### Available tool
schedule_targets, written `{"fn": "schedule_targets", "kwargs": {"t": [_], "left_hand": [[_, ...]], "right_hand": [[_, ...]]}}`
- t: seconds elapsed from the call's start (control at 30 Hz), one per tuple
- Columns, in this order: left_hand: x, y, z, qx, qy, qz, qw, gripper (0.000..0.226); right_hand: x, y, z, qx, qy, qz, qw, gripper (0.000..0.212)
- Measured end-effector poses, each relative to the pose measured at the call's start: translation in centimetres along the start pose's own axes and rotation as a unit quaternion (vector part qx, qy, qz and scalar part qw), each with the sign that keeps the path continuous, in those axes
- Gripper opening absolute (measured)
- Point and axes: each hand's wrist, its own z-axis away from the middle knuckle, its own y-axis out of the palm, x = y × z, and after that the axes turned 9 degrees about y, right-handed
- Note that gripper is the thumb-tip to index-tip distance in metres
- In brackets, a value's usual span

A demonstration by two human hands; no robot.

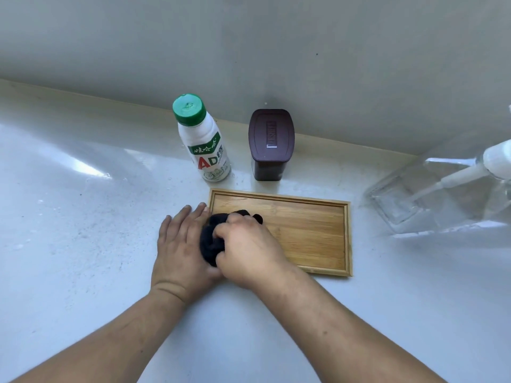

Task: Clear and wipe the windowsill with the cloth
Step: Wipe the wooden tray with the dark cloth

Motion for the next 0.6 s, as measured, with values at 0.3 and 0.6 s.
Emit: {"fn": "schedule_targets", "kwargs": {"t": [0.3, 0.6], "left_hand": [[0.4, 0.7, 0.0, -0.014, 0.006, -0.011, 1.000, 0.111], [-0.3, 0.1, -0.2, 0.003, -0.013, -0.042, 0.999, 0.130]], "right_hand": [[-1.3, -1.8, 1.0, 0.051, -0.006, -0.012, 0.999, 0.035], [-9.7, -6.6, 4.7, -0.029, 0.240, -0.020, 0.970, 0.033]]}}
